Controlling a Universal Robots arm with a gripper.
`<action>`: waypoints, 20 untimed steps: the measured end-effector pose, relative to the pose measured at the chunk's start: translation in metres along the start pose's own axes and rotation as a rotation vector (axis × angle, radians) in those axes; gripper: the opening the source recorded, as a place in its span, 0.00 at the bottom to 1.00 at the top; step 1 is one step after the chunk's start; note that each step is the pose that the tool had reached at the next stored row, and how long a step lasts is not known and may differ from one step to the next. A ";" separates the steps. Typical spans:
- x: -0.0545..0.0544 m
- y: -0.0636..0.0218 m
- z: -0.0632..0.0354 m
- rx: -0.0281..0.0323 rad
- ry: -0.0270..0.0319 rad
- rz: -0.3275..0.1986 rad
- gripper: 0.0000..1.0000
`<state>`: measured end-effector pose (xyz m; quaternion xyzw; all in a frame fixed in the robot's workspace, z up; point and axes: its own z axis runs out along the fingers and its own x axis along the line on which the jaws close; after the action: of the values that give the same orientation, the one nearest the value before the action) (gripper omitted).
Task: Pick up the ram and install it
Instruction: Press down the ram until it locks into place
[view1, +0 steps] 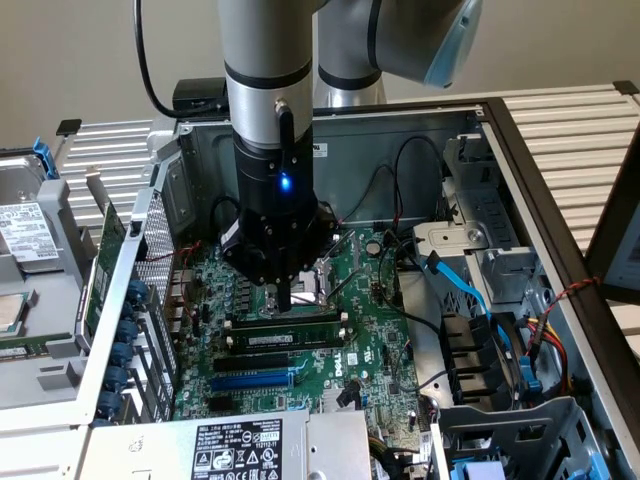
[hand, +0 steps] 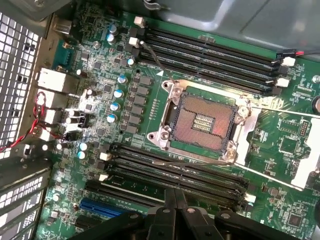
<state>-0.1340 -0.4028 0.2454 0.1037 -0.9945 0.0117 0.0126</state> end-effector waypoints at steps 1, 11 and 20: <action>0.000 0.0000 0.0000 -0.0004 0.0000 0.015 0.11; 0.000 0.0000 0.0001 -0.0037 0.0000 0.158 0.11; 0.000 0.0000 0.0001 0.0130 -0.0046 0.248 0.11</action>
<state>-0.1340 -0.4028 0.2453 -0.0202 -0.9996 0.0193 0.0081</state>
